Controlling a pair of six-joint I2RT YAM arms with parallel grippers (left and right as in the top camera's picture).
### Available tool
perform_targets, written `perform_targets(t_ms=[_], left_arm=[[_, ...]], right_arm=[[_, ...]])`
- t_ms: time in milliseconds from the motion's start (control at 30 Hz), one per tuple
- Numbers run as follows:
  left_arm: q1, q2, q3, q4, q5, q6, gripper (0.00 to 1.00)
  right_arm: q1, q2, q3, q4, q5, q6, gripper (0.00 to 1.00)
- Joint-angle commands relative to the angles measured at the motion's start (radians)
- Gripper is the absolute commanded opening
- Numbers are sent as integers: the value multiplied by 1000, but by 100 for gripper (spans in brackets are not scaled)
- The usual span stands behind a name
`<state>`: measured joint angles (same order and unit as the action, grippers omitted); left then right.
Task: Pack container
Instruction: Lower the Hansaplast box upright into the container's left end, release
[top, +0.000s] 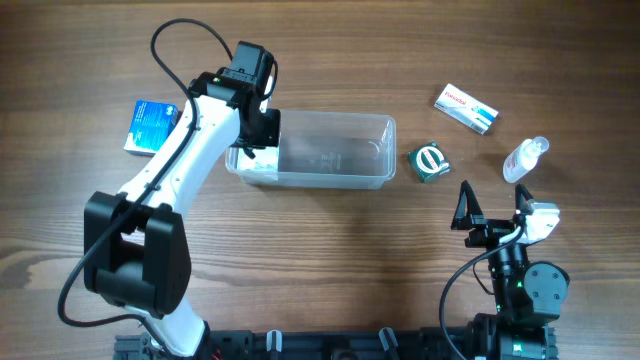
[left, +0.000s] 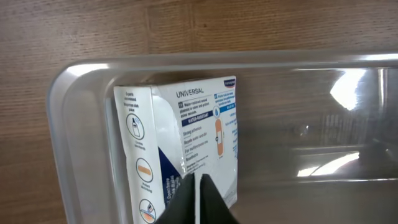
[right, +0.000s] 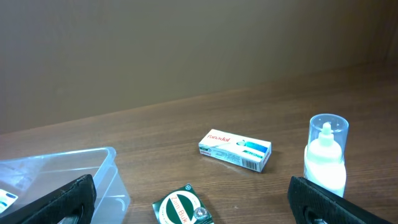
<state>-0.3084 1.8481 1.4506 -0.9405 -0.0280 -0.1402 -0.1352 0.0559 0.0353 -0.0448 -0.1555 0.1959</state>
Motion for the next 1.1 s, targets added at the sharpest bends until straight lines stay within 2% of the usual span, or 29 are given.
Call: perform_targets(t_ms=[0, 200, 400, 567, 967, 1067], left_arm=[[-11, -23, 20, -11, 31, -3, 4], [-40, -17, 11, -5, 23, -3, 4], [-45, -16, -7, -10, -83, -5, 4], [-45, -15, -14, -7, -156, -78, 4], [-45, -15, -92, 65, -158, -78, 5], [-45, -15, -93, 66, -198, -78, 6]], right_arm=[[3, 1, -5, 3, 6, -10, 100], [3, 1, -5, 3, 6, -10, 100], [3, 1, -5, 3, 6, -10, 100], [3, 1, -5, 3, 6, -10, 99], [3, 1, -5, 2, 6, -10, 100], [3, 1, -5, 3, 6, -10, 100]])
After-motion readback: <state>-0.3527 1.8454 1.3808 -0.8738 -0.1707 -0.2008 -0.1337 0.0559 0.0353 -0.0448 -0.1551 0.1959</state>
